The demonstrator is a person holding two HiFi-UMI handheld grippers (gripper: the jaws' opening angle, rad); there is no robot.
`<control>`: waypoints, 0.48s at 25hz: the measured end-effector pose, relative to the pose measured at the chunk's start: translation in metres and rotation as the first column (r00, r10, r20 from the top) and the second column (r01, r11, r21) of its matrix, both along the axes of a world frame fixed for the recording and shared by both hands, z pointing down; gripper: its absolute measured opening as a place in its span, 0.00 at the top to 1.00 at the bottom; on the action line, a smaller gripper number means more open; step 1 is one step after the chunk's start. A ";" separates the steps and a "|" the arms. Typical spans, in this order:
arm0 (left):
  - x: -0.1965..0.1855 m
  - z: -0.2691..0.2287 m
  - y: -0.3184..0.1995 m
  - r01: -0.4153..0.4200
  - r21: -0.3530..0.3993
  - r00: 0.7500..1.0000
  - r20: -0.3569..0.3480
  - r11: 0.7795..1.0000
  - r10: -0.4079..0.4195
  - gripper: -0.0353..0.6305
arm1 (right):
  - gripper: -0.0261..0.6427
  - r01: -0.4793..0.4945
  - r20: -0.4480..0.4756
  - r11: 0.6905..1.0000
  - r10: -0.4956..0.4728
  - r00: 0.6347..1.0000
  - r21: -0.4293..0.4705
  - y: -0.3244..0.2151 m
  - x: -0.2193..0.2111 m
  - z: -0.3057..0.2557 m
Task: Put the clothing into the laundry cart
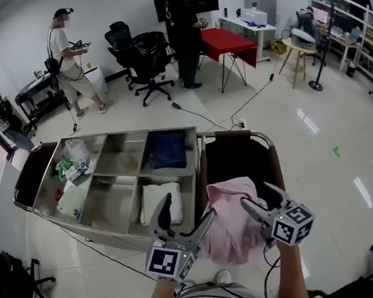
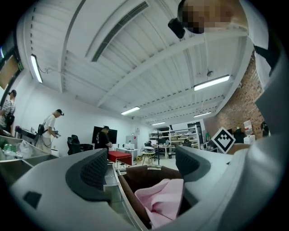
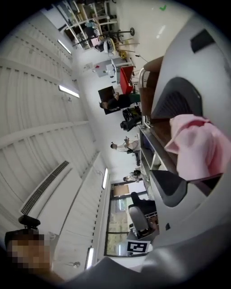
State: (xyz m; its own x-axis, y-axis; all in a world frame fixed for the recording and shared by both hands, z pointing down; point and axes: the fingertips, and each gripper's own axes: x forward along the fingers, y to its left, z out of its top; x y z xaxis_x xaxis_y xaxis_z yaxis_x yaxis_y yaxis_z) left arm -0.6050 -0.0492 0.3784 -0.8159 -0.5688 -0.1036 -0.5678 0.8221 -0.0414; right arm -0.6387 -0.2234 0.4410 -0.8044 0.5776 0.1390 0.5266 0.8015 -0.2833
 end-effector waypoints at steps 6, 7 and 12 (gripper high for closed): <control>0.000 -0.002 -0.003 -0.070 -0.002 0.997 0.010 0.998 0.070 0.27 | 0.38 -0.097 0.209 0.991 0.115 0.971 -0.093 -0.009 0.013 -0.052; 0.001 -0.002 -0.001 -0.076 0.000 0.997 0.009 0.997 0.076 0.27 | 0.38 -0.098 0.238 0.991 0.118 0.964 -0.092 -0.005 0.016 -0.058; 0.001 -0.005 0.010 -0.089 0.007 0.996 0.015 0.996 0.089 0.27 | 0.39 -0.150 0.398 0.985 0.170 0.901 -0.081 0.016 0.027 -0.091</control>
State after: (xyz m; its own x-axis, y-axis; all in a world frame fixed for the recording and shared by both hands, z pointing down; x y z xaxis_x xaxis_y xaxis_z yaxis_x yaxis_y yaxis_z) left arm -0.6037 -0.0395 0.3739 -0.7605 -0.6381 -0.1200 -0.6380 0.7687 -0.0440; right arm -0.6119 -0.2073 0.3495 -0.8682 0.4344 -0.2398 0.4695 0.8756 -0.1137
